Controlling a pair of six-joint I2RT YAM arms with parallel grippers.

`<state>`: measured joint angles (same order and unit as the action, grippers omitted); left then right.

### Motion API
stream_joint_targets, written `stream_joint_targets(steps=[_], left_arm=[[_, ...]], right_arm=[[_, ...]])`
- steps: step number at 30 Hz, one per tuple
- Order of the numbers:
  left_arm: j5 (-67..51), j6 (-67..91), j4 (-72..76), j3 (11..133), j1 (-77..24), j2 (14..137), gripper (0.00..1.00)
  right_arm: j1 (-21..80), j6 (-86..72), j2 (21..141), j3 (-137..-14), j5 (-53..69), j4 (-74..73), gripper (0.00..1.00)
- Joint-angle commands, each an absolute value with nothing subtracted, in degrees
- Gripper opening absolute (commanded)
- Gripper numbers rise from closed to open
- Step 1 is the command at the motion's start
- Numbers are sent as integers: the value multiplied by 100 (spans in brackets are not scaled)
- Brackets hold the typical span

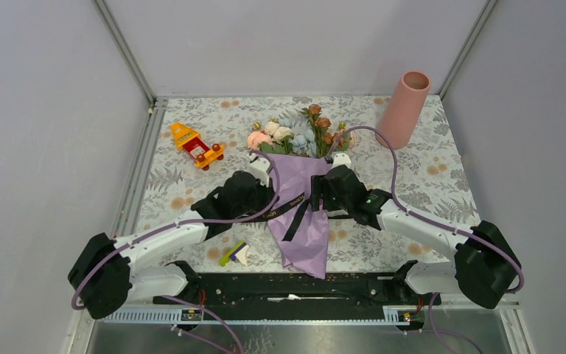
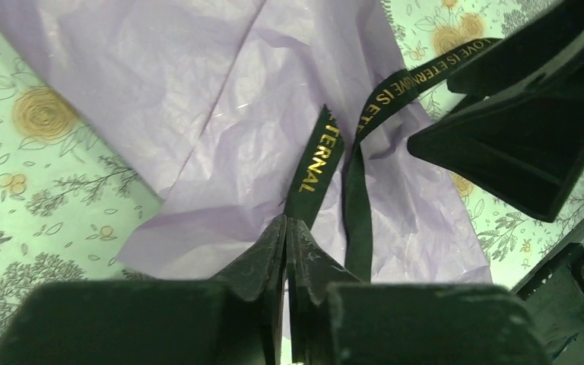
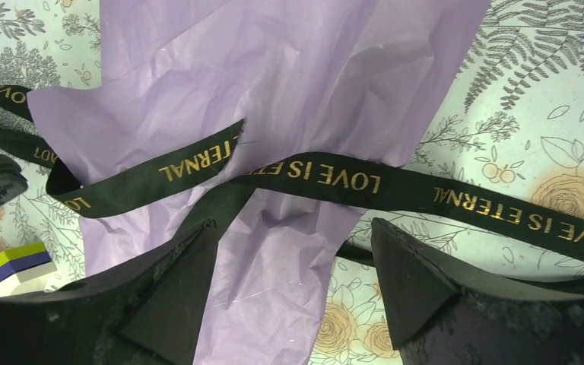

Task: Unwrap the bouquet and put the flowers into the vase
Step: Untie the ribbon from the wrapping paper.

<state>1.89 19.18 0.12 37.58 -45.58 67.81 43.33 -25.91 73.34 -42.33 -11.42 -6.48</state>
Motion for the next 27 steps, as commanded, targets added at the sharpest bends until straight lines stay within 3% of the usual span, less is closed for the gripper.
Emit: stream_joint_targets(steps=[1, 8, 13, 27], left_arm=[[53, 2303, 532, 3358, -4329, 6348, 10], [-354, 2197, 524, 3457, -4324, 6934, 35], [-359, 2079, 638, 3413, -4330, 7052, 51], [-605, 1445, 778, 4129, -4425, 8053, 57]], right_arm=[[4575, -2912, 7345, -4324, -1490, -479, 79], [4915, -3608, 7681, -4405, -1376, -269, 76], [4964, -3975, 8160, -4633, -1415, -448, 68], [4975, -4183, 8222, -4667, -1388, -297, 66]])
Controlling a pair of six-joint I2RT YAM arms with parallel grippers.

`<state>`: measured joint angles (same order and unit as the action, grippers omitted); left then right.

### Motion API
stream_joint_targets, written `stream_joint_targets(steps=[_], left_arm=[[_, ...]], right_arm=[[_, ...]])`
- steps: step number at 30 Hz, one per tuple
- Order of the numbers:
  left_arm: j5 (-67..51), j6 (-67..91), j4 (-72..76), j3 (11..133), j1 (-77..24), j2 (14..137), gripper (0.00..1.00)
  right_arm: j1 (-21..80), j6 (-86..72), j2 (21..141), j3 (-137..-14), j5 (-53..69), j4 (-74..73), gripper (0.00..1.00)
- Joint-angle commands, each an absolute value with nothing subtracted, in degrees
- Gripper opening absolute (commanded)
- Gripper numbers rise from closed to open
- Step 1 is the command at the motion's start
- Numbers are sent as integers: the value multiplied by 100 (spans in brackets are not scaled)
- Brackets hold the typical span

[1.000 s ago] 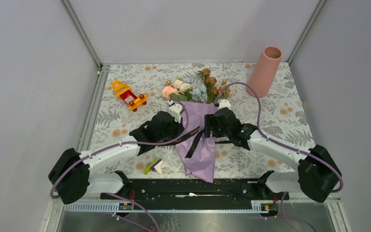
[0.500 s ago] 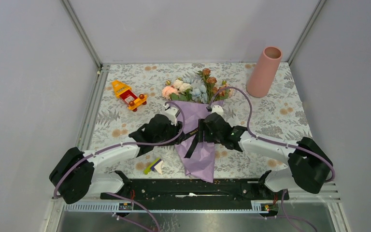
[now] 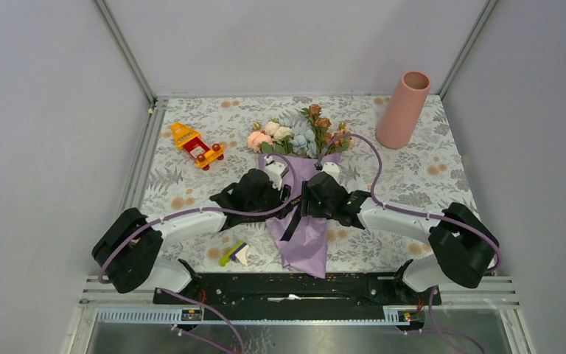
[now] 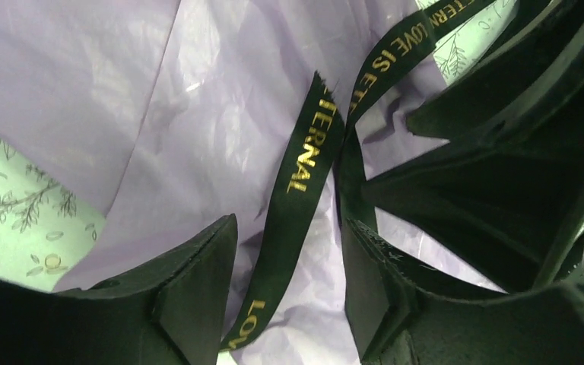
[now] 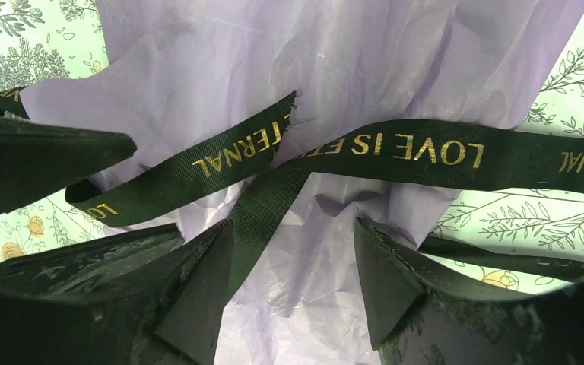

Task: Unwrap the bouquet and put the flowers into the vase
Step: Untie the ribbon from the wrapping paper.

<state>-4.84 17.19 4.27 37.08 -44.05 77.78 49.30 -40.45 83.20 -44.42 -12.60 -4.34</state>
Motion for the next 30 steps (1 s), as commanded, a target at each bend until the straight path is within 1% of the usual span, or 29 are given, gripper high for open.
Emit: stream_joint_targets(steps=[1, 3, 10, 13, 16, 20, 23, 25, 30], left_arm=[[-596, 1437, 780, 4180, -4423, 8139, 57], [-608, 1421, 805, 4232, -4422, 8327, 57], [-659, 1345, 830, 4342, -4442, 8631, 49], [-678, 1360, 857, 4350, -4442, 8717, 39], [-724, 1424, 919, 4315, -4451, 8745, 26], [-740, 1515, 1013, 4227, -4464, 8699, 13], [-751, 1584, 1053, 4156, -4472, 8660, 7], [-765, 1628, 1068, 4119, -4470, 8596, 5], [-680, 1807, 1110, 3974, -4466, 8328, 0]], right_arm=[[4975, -4191, 8238, -4672, -1389, -299, 65], [4975, -4207, 8257, -4660, -1384, -292, 65], [4972, -4283, 8386, -4611, -1331, -90, 65], [4975, -4305, 8517, -4654, -1286, 152, 65], [4975, -4306, 8701, -4763, -1254, 201, 64], [4972, -4337, 8890, -4795, -1299, 262, 62], [4975, -4365, 9004, -4765, -1335, 351, 58], [4975, -4384, 9092, -4791, -1336, 397, 56], [4975, -4436, 9192, -4783, -1449, 482, 41]])
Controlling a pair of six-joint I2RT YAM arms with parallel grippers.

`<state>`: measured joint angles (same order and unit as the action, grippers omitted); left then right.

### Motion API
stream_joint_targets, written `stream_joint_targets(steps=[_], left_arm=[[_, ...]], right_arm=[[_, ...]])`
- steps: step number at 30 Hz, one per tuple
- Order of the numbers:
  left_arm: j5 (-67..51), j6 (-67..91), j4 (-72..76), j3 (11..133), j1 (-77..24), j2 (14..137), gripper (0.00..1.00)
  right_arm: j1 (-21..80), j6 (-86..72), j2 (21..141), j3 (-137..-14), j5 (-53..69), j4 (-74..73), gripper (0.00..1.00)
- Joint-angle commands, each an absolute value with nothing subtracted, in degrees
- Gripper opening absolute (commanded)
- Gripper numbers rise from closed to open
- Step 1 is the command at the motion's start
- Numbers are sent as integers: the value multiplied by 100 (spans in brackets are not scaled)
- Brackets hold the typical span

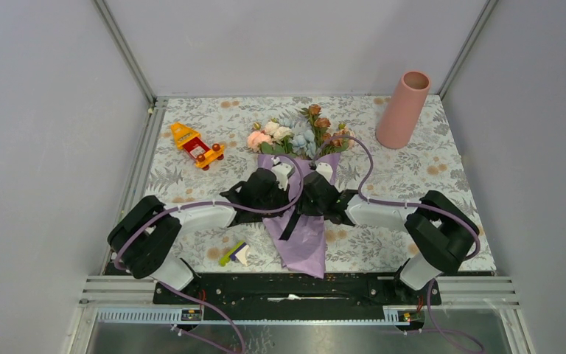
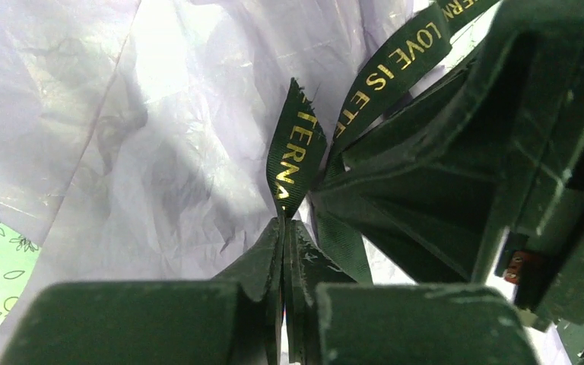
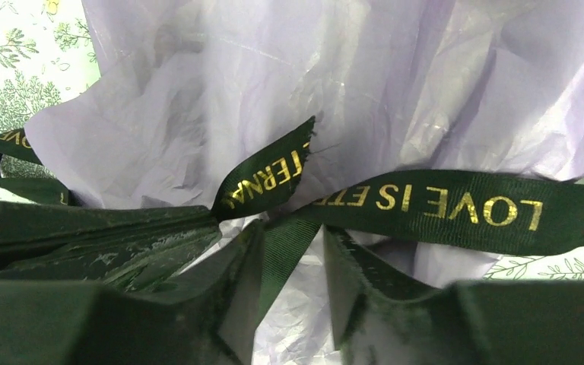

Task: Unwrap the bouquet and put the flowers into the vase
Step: Untie the ribbon from the wrapping paper.

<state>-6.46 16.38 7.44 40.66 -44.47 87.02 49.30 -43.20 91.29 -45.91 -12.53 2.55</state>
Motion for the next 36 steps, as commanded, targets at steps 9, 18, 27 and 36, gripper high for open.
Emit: stream_joint_targets(steps=[9, 18, 27, 36], left_arm=[[-106, 2232, 1096, 3497, -4457, 7278, 0], [512, 2452, 396, 3384, -4253, 6328, 0], [750, 2719, -688, 3437, -3227, 5398, 0], [894, 3033, -1236, 3483, -1724, 4605, 0]], right_arm=[[4966, -4456, 8981, -4623, -1784, 522, 0], [4966, -4342, 7752, -4176, -2391, 333, 0], [4600, -3394, 6579, -4273, -3365, -903, 0], [2614, -2581, 5571, -4420, -3236, -2002, 0]])
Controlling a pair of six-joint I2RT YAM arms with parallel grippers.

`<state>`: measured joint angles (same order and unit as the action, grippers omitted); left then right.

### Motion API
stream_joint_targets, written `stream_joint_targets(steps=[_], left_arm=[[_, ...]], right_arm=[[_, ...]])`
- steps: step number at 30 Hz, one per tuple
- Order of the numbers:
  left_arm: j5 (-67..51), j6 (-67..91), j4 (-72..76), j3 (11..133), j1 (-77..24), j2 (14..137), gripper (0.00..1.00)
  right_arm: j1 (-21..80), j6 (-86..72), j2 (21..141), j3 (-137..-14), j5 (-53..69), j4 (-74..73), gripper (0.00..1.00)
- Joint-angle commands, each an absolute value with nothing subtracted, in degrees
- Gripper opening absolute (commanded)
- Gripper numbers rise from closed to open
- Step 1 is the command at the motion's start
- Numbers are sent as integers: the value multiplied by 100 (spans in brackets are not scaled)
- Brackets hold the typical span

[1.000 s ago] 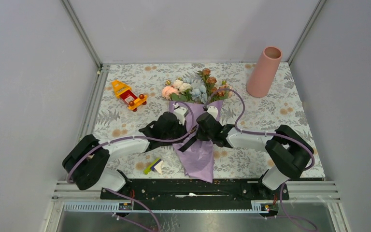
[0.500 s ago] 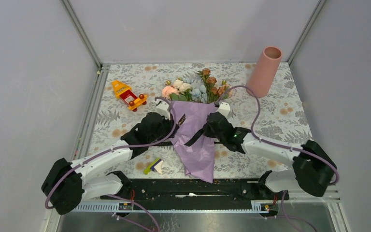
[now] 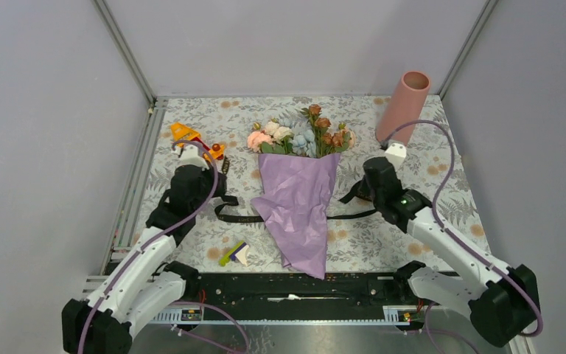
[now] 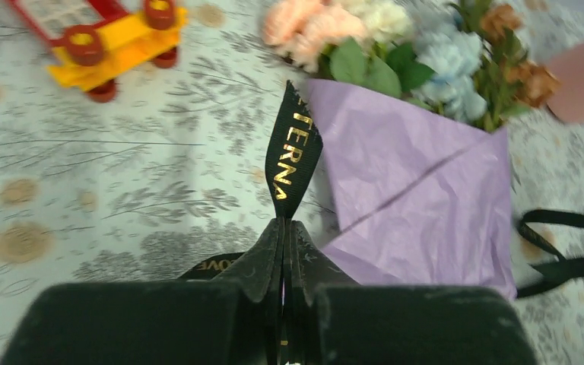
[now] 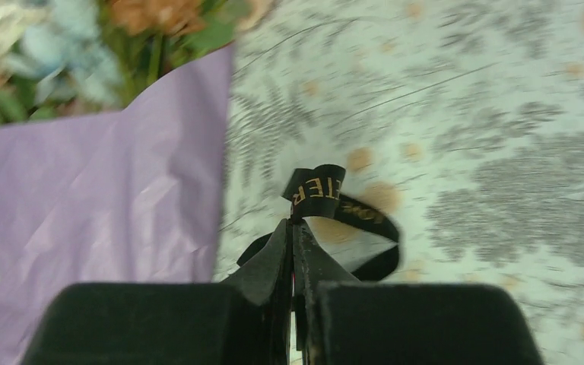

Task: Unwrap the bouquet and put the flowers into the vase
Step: Untie the ribbon from the wrapping paper.

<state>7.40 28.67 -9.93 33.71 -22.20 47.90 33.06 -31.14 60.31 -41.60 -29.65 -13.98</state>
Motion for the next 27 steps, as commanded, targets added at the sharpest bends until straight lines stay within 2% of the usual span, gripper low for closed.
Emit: stream_joint_targets(steps=[1, 9, 15, 18, 20, 21, 23, 24, 26, 27], left_arm=[[900, 3043, -1365, 3556, -1520, 4592, 0], [1409, 3471, -2043, 3881, 214, 4014, 0], [2585, 3722, -2219, 3764, 871, 3870, 0], [2501, 3944, -2076, 3599, 1072, 3852, 0], [2285, 3972, -1970, 3551, 1090, 3919, 9], [2174, 3962, -1943, 3548, 1090, 3979, 19], [1983, 3920, -1946, 3574, 1087, 4081, 61], [1881, 3898, -1980, 3610, 1088, 4105, 74], [1776, 3851, -2027, 3658, 1088, 4127, 85], [1718, 3828, -2061, 3689, 1090, 4138, 89]], right_arm=[[2365, -2524, 5479, -4454, -3187, -2059, 0], [653, -2498, 4976, -4806, -3259, -2457, 0], [-278, -2675, 5338, -4883, -3998, -2657, 0], [-613, -2812, 5503, -4811, -4129, -2688, 0], [-719, -2790, 5635, -4771, -4122, -2641, 0], [-740, -2768, 5703, -4773, -4109, -2643, 3], [-755, -2716, 5813, -4783, -3952, -2643, 26], [-758, -2676, 5840, -4809, -3831, -2654, 40], [-764, -2635, 5798, -4862, -3569, -2658, 75], [-762, -2612, 5762, -4892, -3466, -2650, 84]])
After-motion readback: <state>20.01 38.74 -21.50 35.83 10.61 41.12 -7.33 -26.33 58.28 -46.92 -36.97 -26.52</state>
